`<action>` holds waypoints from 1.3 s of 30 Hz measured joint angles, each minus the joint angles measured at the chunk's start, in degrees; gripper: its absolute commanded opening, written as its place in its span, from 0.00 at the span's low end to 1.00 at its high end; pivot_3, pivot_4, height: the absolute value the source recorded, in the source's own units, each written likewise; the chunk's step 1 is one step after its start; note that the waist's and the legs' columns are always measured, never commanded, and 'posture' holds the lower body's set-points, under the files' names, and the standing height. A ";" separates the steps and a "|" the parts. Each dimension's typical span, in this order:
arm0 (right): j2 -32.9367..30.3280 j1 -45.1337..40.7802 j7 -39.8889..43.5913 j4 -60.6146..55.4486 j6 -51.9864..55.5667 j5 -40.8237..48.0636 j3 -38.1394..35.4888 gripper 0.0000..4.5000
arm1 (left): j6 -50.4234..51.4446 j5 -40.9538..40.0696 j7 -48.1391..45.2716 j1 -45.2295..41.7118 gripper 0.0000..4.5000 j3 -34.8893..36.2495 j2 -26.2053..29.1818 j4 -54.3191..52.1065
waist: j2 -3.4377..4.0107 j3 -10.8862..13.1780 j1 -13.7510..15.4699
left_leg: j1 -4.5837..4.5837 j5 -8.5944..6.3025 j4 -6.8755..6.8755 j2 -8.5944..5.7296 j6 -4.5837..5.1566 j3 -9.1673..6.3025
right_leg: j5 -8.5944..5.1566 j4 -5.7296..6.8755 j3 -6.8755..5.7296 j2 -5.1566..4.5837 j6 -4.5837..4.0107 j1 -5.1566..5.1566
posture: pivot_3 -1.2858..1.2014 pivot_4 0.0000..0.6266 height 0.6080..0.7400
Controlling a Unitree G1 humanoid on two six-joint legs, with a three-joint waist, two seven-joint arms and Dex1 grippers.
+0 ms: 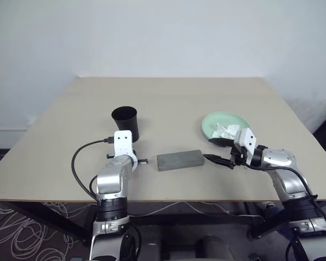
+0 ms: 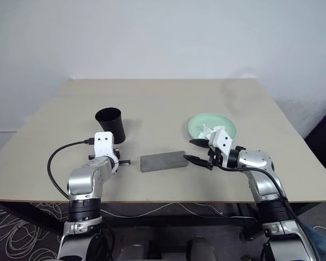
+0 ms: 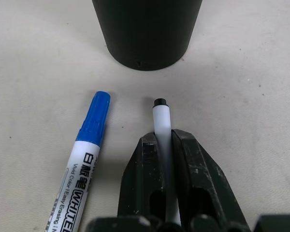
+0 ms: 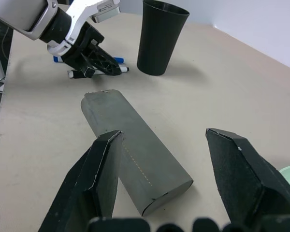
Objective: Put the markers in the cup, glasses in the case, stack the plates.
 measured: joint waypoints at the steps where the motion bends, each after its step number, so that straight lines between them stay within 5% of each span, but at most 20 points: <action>1: 0.00 -0.02 0.00 0.07 -0.11 0.00 0.00 0.67 | 0.06 0.00 -0.13 0.00 0.01 -0.33 0.22 0.00 | 0.00 0.00 0.00 | 0.00 0.00 -0.03 0.00 0.00 0.00 | 0.00 0.00 0.00 0.00 0.00 -0.01 | 0.52 0.00 1.00; 6: 0.03 -0.21 -0.03 0.31 -0.37 -0.06 0.01 0.67 | -3.66 -0.11 -6.49 1.00 0.01 -8.92 4.29 -0.07 | -0.02 0.01 -0.03 | -0.01 0.03 -0.19 -0.02 -0.06 0.05 | 0.09 -0.05 0.04 0.01 -0.16 -0.09 | 0.52 0.00 1.00; 12: 0.28 -0.76 -0.85 1.72 -0.95 -0.13 -0.01 0.67 | -24.75 0.17 -16.36 1.05 0.01 -18.51 11.08 -1.73 | -0.02 0.02 -0.05 | -0.02 0.14 -0.56 -0.02 -0.23 0.12 | 0.17 -0.25 0.12 0.03 -0.31 -0.21 | 0.52 0.00 1.00; 18: 0.74 -2.51 -1.57 2.66 -1.61 -0.21 -0.04 0.67 | -46.37 0.83 -13.42 -8.22 0.01 -14.30 13.07 7.31 | -0.02 0.01 -0.05 | 0.00 0.18 -0.60 0.00 -0.28 0.10 | 0.21 -0.36 0.08 0.13 -0.37 -0.12 | 0.52 0.00 1.00; 23: 0.92 -2.56 -2.08 3.42 -2.02 -0.29 -0.07 0.67 | -62.49 3.35 -8.09 -15.95 0.01 -10.92 17.16 24.78 | -0.03 0.01 -0.03 | -0.04 0.27 -0.59 -0.03 -0.16 0.12 | 0.17 -0.50 0.01 0.20 -0.22 0.01 | 0.52 0.00 1.00; 33: 0.98 -2.86 -3.25 3.66 -2.73 -0.62 -0.33 0.67 | -81.11 4.78 -4.19 -21.52 0.01 -8.74 18.91 50.01 | -0.10 0.02 -0.01 | -0.05 0.40 -0.61 -0.14 -0.35 0.14 | 0.19 -0.73 -0.03 0.16 0.11 0.18 | 0.52 0.00 1.00; 39: 0.98 -2.84 -3.61 3.65 -2.75 -0.62 -0.35 0.67 | -85.21 4.28 -4.67 -22.47 0.43 -8.32 17.68 53.86 | -0.11 0.02 -0.03 | -0.05 0.41 -0.60 -0.12 -0.35 0.13 | 0.20 -0.72 -0.04 0.16 0.13 0.19 | 0.52 0.00 1.00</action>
